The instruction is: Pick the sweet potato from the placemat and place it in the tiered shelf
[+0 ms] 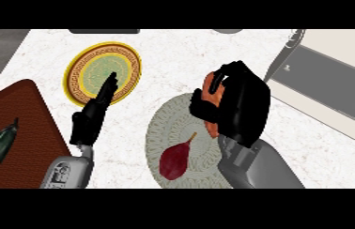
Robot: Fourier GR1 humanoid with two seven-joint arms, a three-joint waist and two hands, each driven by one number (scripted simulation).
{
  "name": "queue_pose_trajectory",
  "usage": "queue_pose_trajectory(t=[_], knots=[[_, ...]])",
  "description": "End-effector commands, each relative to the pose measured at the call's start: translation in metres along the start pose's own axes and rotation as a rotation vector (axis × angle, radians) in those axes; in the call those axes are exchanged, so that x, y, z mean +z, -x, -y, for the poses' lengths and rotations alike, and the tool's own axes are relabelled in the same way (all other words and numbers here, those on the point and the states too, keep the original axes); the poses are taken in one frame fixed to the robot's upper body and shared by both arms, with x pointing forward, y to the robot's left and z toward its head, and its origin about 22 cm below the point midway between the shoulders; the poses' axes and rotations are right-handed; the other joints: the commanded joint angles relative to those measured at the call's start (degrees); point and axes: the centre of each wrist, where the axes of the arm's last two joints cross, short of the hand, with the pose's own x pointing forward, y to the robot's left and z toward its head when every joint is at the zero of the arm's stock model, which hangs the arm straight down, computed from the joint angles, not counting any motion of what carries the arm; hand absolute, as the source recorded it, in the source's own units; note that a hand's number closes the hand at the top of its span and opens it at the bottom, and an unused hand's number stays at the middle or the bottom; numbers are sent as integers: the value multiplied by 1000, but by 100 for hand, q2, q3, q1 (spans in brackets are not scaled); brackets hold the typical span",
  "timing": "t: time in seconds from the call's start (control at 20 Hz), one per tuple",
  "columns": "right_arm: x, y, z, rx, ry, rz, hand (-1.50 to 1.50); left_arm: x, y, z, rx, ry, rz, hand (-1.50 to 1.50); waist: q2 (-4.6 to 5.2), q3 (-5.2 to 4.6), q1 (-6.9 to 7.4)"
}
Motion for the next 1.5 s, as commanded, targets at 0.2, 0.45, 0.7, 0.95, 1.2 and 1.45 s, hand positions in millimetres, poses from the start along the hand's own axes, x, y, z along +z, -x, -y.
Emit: queue_pose_trajectory(t=[0.2, 0.45, 0.7, 0.95, 1.2, 1.45], knots=[[-12, -38, 40, 57, 264, -210, 150, -1, 1, 1, -3, -25, -11, 0, -33, -7, -79], [-15, -53, 70, 68, 400, -222, 150, -1, -11, -4, -7, -21, 2, 0, -38, 0, -63], [-32, -65, 88, 151, 492, -235, 150, -6, -10, -5, 16, -19, -13, 0, -11, -1, -80], [-61, -71, 125, 112, 524, -262, 150, -1, -1, 1, 4, -5, -1, 0, 12, 4, -72], [-66, -65, 145, 174, 603, -285, 150, 8, -4, 3, -13, -18, 1, 0, 2, 6, -51], [-94, -56, 163, 205, 651, -280, 150, 4, -11, 5, -10, -16, -1, 0, 25, 11, -28]])
